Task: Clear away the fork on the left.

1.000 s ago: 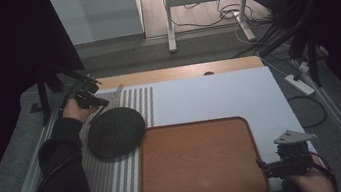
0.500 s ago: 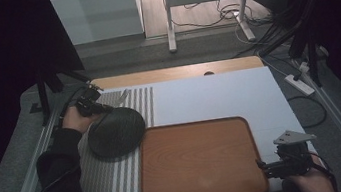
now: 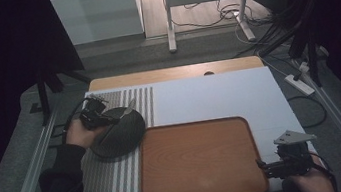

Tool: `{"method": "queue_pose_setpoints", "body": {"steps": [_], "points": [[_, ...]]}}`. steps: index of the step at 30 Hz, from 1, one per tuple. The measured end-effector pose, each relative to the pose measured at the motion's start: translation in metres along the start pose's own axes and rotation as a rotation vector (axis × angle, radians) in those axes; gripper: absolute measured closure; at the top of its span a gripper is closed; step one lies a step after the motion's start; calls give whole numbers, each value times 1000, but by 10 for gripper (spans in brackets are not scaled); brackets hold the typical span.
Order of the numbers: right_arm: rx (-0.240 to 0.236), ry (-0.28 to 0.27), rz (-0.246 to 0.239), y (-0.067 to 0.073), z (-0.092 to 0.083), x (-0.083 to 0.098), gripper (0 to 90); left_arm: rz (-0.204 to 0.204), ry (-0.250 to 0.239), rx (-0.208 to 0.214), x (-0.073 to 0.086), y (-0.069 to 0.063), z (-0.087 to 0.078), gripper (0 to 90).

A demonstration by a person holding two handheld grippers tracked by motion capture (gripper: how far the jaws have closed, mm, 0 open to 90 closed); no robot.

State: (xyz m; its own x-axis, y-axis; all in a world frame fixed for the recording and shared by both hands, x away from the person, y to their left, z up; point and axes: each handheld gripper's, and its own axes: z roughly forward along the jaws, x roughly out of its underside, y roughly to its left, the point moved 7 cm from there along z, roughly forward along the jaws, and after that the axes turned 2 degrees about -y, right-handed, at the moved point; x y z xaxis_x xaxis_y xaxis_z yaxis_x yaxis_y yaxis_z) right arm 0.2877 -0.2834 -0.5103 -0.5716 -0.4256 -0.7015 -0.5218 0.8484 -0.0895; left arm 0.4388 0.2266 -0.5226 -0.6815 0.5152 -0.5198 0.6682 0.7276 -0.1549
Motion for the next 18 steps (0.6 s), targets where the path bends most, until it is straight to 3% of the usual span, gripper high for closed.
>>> {"method": "queue_pose_setpoints", "body": {"steps": [9, 18], "points": [[5, -2, -9, 1, -1, 0, 0, -6, 33, 26, 21, -31, 7, 853], [5, -2, -15, 2, -1, 0, 0, -21, 31, 37, 27, -65, 8, 853]]}}
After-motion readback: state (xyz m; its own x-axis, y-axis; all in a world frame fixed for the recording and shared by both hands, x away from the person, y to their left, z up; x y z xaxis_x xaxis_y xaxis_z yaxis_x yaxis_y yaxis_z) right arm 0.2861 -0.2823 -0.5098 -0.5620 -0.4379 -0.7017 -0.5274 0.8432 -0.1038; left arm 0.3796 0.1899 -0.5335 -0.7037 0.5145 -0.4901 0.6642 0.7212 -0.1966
